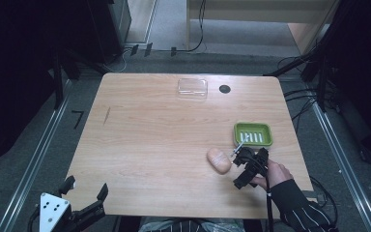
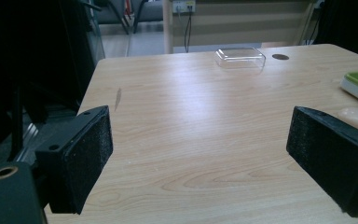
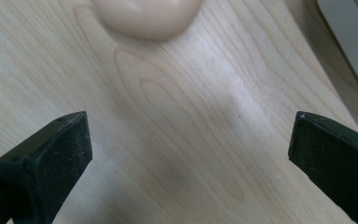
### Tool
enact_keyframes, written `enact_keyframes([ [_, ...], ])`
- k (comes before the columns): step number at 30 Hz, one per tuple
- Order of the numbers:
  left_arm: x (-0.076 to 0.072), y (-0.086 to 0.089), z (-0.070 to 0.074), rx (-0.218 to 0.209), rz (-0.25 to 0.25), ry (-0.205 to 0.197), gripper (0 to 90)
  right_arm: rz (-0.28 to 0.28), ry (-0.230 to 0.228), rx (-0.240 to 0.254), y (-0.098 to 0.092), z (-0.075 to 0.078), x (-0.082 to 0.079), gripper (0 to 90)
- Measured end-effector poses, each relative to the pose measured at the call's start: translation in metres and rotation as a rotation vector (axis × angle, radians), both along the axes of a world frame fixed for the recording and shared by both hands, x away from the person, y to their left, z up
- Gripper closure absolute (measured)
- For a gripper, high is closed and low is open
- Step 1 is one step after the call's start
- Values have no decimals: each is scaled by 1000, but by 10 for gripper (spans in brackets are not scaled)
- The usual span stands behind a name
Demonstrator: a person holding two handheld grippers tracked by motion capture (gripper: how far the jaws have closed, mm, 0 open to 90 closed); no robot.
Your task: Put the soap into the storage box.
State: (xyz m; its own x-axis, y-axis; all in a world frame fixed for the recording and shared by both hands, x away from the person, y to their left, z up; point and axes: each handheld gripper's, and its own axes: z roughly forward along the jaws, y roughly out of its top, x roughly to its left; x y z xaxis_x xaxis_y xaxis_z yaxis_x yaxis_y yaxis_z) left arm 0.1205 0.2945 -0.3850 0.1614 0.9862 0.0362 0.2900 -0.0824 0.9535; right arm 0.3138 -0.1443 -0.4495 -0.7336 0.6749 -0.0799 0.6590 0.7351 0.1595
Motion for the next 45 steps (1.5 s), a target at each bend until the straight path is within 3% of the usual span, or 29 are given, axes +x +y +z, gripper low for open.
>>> enact_keyframes([
  [11,-1,1,0,-4,1,-7,72,-10,16,14,11,-1,15,1],
  [22,-1,0,0,-2,-4,-8,72,-17,-1,46,25,5,27,1],
  [37,-1,0,0,-3,-1,-7,72,-28,23,89,48,2,43,1],
  [45,-2,1,0,-3,-1,-6,72,-25,35,90,60,-3,52,1],
])
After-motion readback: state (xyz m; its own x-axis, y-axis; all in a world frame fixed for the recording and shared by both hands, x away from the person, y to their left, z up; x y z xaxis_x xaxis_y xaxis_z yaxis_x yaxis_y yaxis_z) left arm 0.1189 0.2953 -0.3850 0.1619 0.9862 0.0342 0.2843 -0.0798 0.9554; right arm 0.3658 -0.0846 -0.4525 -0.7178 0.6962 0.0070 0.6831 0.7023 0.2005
